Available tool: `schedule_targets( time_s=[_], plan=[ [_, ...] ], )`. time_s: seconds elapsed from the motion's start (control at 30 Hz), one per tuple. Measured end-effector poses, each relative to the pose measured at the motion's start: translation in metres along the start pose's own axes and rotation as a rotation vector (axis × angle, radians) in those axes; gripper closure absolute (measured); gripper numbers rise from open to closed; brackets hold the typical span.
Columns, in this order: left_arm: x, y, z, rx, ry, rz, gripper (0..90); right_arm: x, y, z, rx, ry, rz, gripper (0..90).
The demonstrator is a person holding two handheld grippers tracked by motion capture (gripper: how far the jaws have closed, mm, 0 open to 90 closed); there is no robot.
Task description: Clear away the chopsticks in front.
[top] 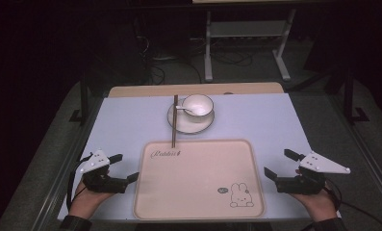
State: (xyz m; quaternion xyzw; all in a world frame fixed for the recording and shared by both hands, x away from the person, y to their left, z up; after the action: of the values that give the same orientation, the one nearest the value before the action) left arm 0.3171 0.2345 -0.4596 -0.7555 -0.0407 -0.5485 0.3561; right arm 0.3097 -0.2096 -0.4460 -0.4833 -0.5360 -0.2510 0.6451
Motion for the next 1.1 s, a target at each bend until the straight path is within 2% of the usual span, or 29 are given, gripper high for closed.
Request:
schedule_targets(
  time_s=[0.17,0.33,0.5,0.83,1.1],
  plan=[
    [0.001,0.003,0.001,0.007,-0.018,0.038,6.9,-0.003,0.001,0.001,0.007,0.006,0.018,4.2],
    [0.012,0.008,0.010,0.033,-0.035,0.072,6.9,-0.011,0.006,0.000,0.008,-0.017,0.060,4.4],
    [0.020,0.013,0.016,0.042,-0.050,0.100,6.9,-0.014,0.007,0.000,0.006,-0.017,0.080,4.5],
    [0.044,0.033,0.027,0.031,-0.035,0.150,6.9,-0.013,0.008,0.001,-0.002,-0.017,0.088,4.6],
    [0.067,0.050,0.036,0.026,-0.016,0.165,6.9,-0.014,0.009,-0.001,-0.007,-0.015,0.089,4.6]
  ],
)
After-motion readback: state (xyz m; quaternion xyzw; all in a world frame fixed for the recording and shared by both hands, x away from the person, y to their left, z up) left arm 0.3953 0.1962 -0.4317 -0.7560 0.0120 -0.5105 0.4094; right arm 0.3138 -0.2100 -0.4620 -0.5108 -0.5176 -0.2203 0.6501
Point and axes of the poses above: each handheld gripper's, and its own axes: y roughly forward along the jaws, x roughly out of its top, z roughly to its left, the point moved 10 cm from there along y, roughly forward along the jaws, and after that the axes turned 11 degrees about -x, right-handed, at the moved point
